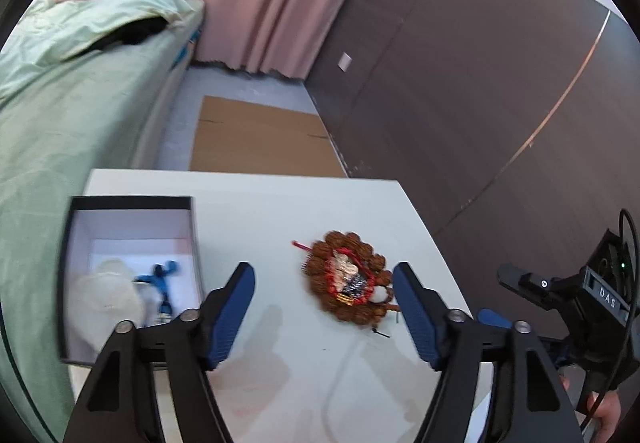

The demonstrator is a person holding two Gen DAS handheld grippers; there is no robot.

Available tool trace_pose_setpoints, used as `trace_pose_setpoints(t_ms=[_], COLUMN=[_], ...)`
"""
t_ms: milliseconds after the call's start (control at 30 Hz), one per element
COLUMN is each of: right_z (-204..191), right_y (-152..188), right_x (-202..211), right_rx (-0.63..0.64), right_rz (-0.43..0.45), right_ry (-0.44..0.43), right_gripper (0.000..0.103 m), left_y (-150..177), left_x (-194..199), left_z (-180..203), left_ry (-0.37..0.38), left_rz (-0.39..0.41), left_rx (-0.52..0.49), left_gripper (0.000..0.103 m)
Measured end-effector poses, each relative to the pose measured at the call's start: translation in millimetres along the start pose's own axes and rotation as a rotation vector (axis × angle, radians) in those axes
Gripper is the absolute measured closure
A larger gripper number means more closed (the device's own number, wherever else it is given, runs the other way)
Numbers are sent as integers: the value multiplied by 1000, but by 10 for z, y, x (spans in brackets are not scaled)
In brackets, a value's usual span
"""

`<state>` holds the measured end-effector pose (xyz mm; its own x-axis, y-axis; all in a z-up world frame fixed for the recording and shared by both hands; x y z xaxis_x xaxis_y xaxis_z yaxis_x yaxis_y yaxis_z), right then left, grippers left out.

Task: Organize jewelry
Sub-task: 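Grasp the red string bracelet from the bead pile with the left tool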

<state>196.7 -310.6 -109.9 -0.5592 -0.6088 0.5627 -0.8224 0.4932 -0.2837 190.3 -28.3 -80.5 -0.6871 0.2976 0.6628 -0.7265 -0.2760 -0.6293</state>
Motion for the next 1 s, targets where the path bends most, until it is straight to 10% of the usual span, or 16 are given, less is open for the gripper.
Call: trace_pose_setpoints(t_ms=[533,633,1000], right_z=[112,97,-66], right_y=[-125,-106,-64], right_x=[-328,-371,-480], right_rx=[-65,-54,19], right_rz=[-80,-90,-116], right_ry=[16,33,45], right_gripper=[50,50,50], left_y=[69,95,80], left_x=[-702,-774,-543], left_z=[174,162,216], left_ry=[17,15,81], left_rz=[-134,-146,-99], left_rx=[-17,-16,-24], left_gripper=[63,96,102])
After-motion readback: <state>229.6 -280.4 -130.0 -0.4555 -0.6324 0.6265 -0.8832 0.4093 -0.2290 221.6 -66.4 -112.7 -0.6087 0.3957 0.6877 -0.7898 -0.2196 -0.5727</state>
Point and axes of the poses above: each gripper's, at about its wrist camera, not at the fingertips, and x roughly against the way its jaws point, z to its right, y to its underside, the point moved 2 cm from there along -x, roughly the way its jaws point, and after that the axes turned 1 degree about -y, right-handed, at the moved point
